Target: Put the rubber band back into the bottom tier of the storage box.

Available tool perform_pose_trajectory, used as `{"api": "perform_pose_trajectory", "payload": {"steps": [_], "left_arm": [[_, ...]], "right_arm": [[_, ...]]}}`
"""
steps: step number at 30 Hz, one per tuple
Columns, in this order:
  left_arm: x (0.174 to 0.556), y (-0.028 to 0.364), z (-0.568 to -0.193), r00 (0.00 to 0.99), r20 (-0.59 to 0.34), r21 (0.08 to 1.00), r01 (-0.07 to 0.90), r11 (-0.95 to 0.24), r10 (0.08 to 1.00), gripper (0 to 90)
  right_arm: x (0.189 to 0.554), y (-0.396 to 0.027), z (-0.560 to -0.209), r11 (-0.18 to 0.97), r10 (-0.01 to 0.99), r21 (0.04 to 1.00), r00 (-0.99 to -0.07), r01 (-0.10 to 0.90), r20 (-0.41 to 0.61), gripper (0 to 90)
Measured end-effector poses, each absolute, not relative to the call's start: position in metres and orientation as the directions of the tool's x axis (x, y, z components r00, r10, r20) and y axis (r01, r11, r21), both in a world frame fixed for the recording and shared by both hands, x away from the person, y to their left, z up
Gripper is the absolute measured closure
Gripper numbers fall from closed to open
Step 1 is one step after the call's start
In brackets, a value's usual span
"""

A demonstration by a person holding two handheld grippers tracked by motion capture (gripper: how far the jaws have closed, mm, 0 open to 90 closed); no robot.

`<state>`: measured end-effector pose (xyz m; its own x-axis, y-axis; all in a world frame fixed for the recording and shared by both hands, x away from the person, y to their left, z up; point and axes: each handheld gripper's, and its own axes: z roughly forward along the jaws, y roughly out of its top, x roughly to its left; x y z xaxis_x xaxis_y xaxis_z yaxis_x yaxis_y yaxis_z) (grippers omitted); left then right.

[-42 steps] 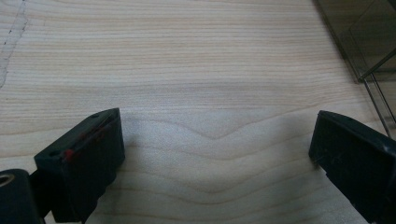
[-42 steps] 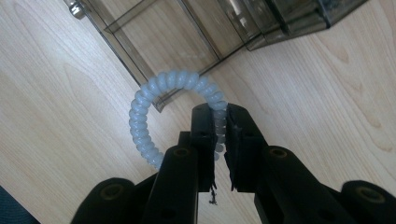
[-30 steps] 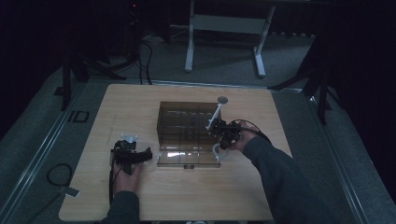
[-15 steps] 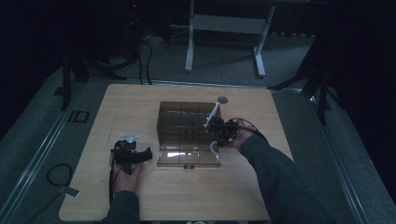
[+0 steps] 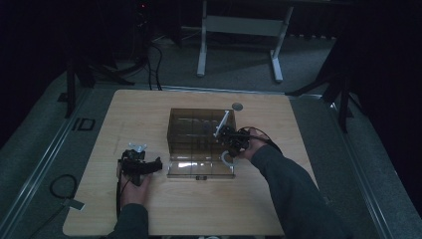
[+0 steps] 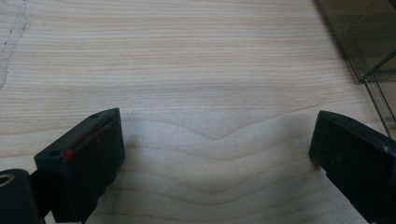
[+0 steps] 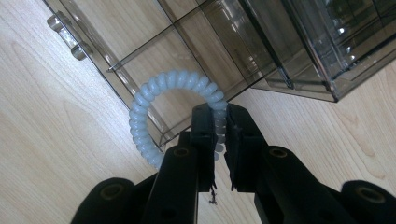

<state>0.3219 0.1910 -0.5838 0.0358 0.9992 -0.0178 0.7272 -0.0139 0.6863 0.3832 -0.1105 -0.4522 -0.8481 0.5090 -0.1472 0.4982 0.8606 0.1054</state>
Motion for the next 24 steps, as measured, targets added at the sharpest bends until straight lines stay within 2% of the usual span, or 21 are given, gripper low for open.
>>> {"api": "perform_pose_trajectory", "payload": {"steps": [24], "left_arm": [[0.322,0.191,-0.584,0.033,-0.018,0.686,0.728,-0.012,0.999,3.2]], "right_arm": [[0.382,-0.094,-0.468,0.875,0.484,0.089,-0.86,0.476,-0.159,81.6]]}}
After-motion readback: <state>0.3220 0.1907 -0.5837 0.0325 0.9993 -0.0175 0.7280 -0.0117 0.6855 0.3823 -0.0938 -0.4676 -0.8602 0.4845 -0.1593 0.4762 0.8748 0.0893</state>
